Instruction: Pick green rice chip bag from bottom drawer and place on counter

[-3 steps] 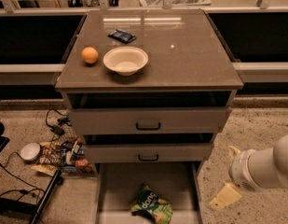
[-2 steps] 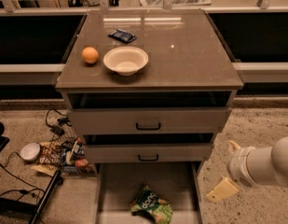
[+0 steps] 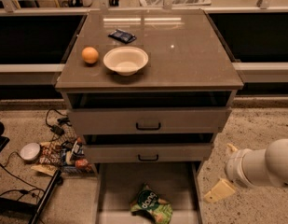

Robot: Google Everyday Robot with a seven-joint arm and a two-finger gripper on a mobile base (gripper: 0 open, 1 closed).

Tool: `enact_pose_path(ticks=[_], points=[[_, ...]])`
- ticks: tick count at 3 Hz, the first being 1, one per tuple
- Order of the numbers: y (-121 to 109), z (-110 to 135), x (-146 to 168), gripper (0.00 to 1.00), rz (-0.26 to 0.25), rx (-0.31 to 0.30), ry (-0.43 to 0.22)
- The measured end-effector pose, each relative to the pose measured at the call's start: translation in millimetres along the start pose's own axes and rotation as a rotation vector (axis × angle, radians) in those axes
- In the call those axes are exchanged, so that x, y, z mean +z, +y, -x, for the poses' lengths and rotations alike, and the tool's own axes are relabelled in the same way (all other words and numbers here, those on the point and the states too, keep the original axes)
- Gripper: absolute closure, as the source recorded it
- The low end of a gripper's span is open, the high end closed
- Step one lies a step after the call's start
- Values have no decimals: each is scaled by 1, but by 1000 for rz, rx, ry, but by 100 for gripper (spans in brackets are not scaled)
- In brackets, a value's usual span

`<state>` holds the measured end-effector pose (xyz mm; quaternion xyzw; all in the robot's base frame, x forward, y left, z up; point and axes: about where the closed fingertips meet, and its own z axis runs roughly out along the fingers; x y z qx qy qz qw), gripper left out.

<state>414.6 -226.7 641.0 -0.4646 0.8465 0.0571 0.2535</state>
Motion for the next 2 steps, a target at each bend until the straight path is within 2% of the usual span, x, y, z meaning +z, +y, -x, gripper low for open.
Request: enact_pose_path(ticks=[1, 2], points=[[5, -20, 49, 0, 30, 36, 10], [10, -45, 117, 0, 64, 94, -3]])
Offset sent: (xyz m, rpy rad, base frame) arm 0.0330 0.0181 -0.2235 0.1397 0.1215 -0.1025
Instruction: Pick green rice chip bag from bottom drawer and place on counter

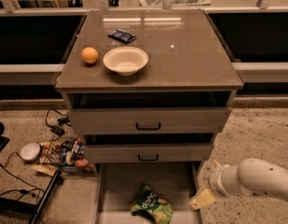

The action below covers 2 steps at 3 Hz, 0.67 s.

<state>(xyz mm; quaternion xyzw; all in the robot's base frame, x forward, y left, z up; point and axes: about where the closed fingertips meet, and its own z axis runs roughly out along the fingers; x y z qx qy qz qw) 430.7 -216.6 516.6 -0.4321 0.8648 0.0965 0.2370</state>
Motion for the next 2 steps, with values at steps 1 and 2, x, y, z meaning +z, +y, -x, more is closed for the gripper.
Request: enact_pose_path(ticks=[1, 2], points=[[3, -12, 71, 0, 58, 45, -25], [17, -18, 137, 0, 131, 77, -43]])
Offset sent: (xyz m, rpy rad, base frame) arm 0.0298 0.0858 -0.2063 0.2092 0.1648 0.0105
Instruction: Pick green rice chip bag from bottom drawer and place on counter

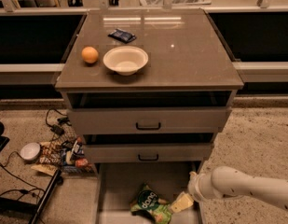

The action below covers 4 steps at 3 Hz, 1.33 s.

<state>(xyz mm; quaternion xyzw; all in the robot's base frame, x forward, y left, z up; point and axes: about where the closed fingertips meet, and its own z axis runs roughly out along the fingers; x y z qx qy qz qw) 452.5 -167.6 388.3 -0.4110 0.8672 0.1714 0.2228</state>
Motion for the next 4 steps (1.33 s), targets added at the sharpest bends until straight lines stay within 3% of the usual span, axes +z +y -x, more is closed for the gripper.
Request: enact_pose_path(ticks=[2, 3, 4], points=[[24, -22, 111, 0, 138, 52, -2], [32, -26, 154, 0, 185, 76, -10], [32, -24, 190, 0, 198, 86, -10]])
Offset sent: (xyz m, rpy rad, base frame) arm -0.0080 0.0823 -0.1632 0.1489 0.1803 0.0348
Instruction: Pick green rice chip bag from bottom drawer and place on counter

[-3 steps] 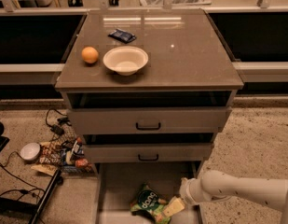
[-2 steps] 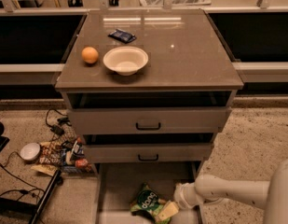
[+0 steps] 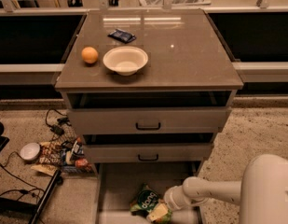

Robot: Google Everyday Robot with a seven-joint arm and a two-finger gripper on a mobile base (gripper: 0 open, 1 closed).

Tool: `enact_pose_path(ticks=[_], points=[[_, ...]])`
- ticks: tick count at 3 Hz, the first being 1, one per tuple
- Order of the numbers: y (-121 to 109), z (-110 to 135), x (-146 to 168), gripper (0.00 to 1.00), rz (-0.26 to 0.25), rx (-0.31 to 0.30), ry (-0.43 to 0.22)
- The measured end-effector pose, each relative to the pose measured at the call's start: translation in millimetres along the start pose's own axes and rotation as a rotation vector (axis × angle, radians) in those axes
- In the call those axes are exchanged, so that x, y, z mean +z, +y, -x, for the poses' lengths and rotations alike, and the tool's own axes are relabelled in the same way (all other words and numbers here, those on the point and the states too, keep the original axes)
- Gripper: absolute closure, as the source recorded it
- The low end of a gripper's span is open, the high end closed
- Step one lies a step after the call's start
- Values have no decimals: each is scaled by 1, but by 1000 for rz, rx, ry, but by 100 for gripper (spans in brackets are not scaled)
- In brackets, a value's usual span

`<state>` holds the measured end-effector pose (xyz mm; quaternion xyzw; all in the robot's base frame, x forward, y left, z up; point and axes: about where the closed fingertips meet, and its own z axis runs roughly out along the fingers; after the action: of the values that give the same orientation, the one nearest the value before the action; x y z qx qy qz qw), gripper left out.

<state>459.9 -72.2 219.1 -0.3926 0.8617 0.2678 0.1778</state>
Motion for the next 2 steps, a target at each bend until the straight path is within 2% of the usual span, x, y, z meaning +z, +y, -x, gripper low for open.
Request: enact_pose_path(ticks=[2], points=[[-14, -6, 37, 0, -17, 10, -10]])
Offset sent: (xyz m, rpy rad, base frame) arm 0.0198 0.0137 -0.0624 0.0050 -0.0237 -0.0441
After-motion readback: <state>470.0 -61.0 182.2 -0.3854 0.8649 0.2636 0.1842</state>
